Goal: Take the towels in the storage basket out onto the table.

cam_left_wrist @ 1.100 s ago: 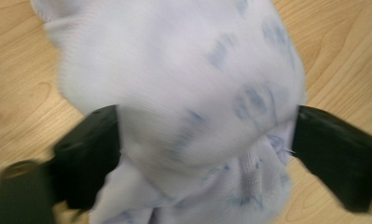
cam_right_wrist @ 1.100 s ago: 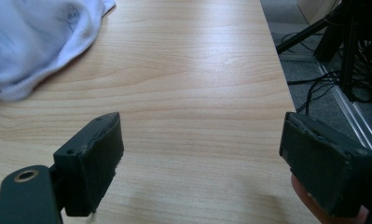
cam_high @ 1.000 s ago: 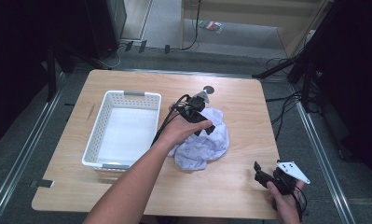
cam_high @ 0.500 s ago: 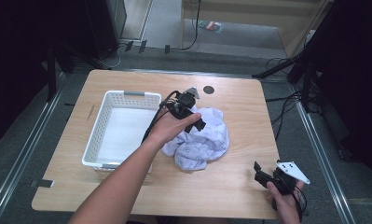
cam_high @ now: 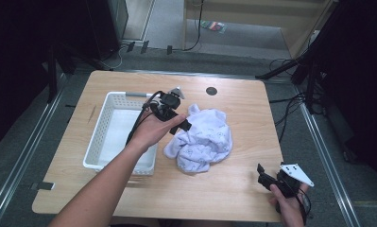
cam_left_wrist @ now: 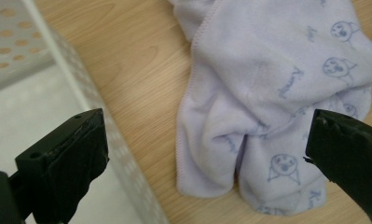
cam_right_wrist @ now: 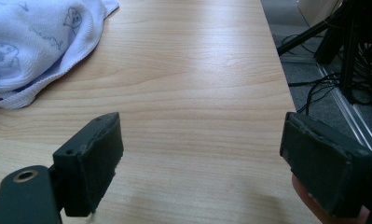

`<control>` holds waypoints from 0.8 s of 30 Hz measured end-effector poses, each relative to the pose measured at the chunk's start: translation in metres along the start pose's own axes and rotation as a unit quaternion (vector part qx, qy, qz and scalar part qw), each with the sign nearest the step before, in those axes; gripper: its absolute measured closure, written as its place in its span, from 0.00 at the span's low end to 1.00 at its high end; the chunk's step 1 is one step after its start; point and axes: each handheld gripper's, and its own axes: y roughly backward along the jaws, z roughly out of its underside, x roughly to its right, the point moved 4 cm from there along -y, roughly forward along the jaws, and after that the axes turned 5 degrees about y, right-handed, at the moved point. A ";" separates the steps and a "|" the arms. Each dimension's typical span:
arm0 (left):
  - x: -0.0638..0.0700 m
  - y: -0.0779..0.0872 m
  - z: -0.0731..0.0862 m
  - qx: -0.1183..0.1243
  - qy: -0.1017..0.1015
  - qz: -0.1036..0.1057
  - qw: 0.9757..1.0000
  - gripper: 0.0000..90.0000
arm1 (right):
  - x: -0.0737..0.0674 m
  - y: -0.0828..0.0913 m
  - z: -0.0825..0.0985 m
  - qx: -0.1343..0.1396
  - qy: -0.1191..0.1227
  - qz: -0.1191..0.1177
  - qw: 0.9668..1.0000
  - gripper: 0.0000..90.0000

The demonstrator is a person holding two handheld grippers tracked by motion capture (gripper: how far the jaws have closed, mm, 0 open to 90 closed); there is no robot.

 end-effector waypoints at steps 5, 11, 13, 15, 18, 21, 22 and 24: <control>-0.013 0.011 0.009 0.010 0.004 -0.011 1.000 0.00 | 0.000 0.000 0.000 -0.001 0.000 0.000 1.000 0.15; -0.032 0.020 0.022 0.014 0.007 -0.027 0.999 0.00 | 0.000 0.000 0.000 -0.002 0.000 0.001 1.000 0.15; -0.039 0.023 0.026 0.016 0.011 -0.025 0.999 0.00 | 0.000 0.000 0.000 -0.003 -0.001 0.000 1.000 0.15; -0.047 0.025 0.032 0.018 0.018 -0.028 0.999 0.00 | 0.000 0.000 0.000 -0.002 -0.001 0.001 1.000 0.15; -0.060 0.027 0.040 0.015 0.022 -0.038 0.999 0.00 | 0.000 -0.001 0.000 -0.002 -0.001 0.002 1.000 0.15; -0.073 0.029 0.048 0.016 0.032 -0.037 0.999 0.00 | 0.000 -0.001 0.000 -0.003 -0.001 0.004 1.000 0.15; -0.077 0.031 0.050 0.017 0.033 -0.037 0.999 0.00 | 0.000 0.000 0.000 -0.003 -0.001 0.004 1.000 0.15; -0.085 0.033 0.056 0.017 0.037 -0.037 0.999 0.00 | 0.000 -0.001 0.000 -0.003 -0.003 0.005 1.000 0.15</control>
